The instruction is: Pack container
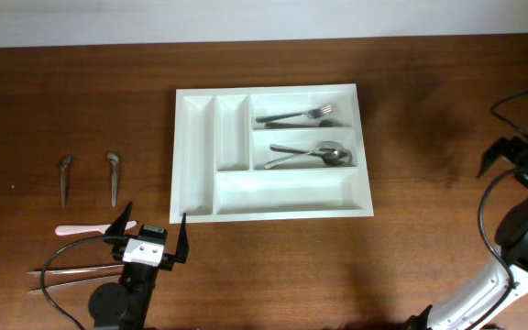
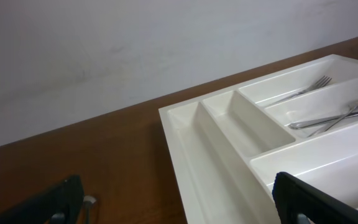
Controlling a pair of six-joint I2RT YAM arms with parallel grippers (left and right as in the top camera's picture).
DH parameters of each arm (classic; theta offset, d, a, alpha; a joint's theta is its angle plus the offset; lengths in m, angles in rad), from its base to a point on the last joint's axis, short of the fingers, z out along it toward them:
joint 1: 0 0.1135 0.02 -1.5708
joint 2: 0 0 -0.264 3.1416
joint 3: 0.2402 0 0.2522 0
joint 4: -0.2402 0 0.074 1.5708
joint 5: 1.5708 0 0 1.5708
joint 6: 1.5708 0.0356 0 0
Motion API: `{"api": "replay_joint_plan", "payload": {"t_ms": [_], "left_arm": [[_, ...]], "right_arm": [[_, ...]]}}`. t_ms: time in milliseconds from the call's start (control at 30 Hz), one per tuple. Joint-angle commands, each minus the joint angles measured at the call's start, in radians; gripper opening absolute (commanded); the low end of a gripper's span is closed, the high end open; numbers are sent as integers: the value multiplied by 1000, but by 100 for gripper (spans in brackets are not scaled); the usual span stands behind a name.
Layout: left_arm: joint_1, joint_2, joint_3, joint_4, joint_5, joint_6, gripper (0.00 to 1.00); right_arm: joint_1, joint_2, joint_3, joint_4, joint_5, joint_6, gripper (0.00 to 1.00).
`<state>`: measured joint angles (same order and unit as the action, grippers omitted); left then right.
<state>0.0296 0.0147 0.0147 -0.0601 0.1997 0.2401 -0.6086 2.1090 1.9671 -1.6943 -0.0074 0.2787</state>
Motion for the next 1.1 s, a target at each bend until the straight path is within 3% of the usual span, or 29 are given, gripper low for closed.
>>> {"api": "replay_joint_plan", "payload": {"t_ms": [0,233,367,467,733,1067], "left_arm": [[6,-4,-6,0,14,9,99],[6,-4,-6,0,14,9,99],[6,-4,-6,0,14,9,99],[6,-4,-6,0,14,9,99],[6,-4,-6,0,14,9,99],[6,-4,-6,0,14,9,99]], "right_arm": [[-19,-119,13,-5,19,-90,92],[-21,-385,-154,9,-24,-144,98],[-23,-490,-285,145,43,-143,99],[-23,-497,-348,258,73,-144,99],[-24,-483,-575,751,72,-174,99],[-28,-479,-606,866,188,-174,99]]}}
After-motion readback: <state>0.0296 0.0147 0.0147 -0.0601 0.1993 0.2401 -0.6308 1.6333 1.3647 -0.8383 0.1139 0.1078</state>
